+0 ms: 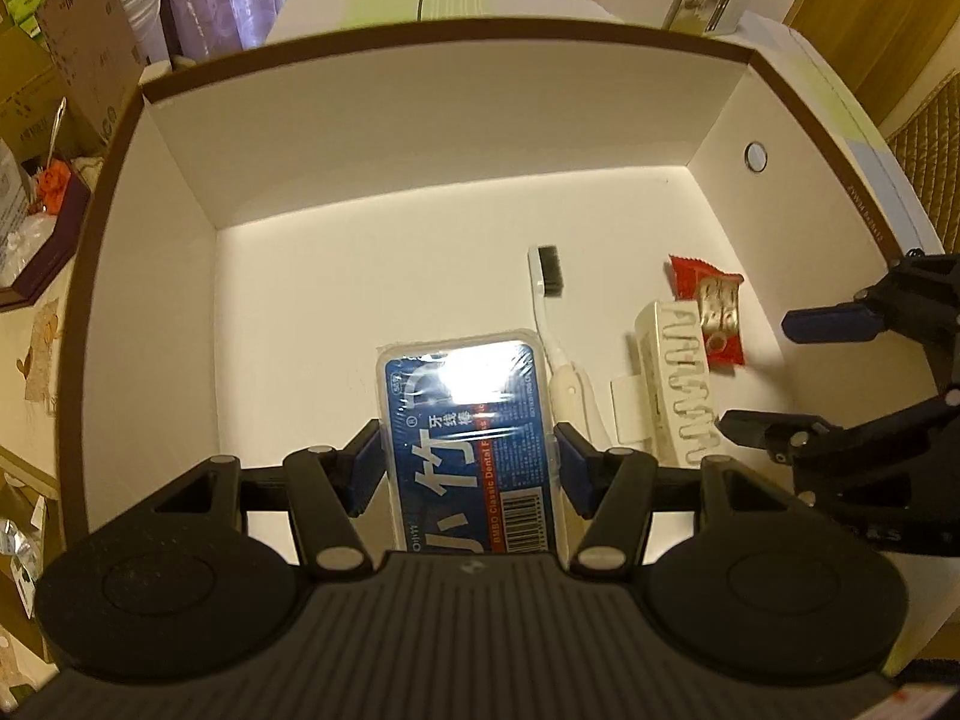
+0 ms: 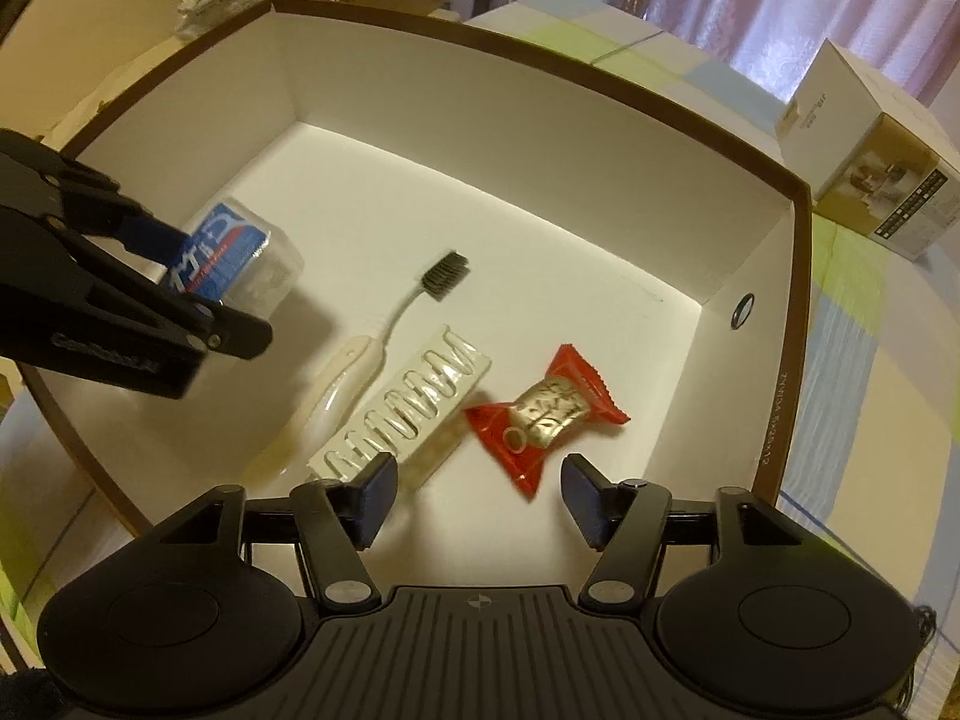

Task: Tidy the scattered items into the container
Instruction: 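Release the red candy packet and blue box into the box, then withdraw both open tools from the box, then move both open tools toward the cotton swab bag and scrunchie on the table, then grasp the cotton swab bag with left tool while right tool grasps the brown scrunchie, then carry the cotton swab bag and scrunchie over the open brown box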

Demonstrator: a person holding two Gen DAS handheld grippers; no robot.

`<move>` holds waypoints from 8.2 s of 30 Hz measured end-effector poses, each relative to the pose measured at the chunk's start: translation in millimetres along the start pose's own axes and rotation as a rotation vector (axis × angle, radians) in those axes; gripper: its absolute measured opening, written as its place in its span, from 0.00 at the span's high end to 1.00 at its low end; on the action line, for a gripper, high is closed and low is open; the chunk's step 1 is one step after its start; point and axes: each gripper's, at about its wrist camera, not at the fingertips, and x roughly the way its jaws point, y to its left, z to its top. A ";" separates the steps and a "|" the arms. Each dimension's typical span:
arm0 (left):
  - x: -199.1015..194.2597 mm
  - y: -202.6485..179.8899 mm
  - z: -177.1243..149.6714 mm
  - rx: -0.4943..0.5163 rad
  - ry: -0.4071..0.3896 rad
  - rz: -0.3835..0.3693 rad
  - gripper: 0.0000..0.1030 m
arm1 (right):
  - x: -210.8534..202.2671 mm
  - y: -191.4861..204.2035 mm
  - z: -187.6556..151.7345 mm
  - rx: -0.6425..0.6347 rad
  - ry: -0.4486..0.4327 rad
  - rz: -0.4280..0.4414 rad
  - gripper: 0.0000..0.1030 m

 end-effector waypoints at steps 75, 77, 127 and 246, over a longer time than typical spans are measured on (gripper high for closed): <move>-112.5 -69.0 -75.4 -0.080 -0.149 0.196 0.04 | -109.6 -12.2 -84.5 0.031 -0.224 0.091 0.02; -113.4 -75.6 -80.9 -0.083 -0.146 0.196 0.04 | -111.6 -15.6 -90.4 0.035 -0.223 0.094 0.02; -48.1 -307.5 -76.9 0.171 -0.093 0.009 0.04 | -167.6 -181.7 -249.8 0.350 -0.165 -0.007 0.02; -27.3 -260.3 -93.0 0.080 -0.103 -0.036 0.78 | -141.6 -203.7 -240.7 0.264 -0.183 0.159 0.83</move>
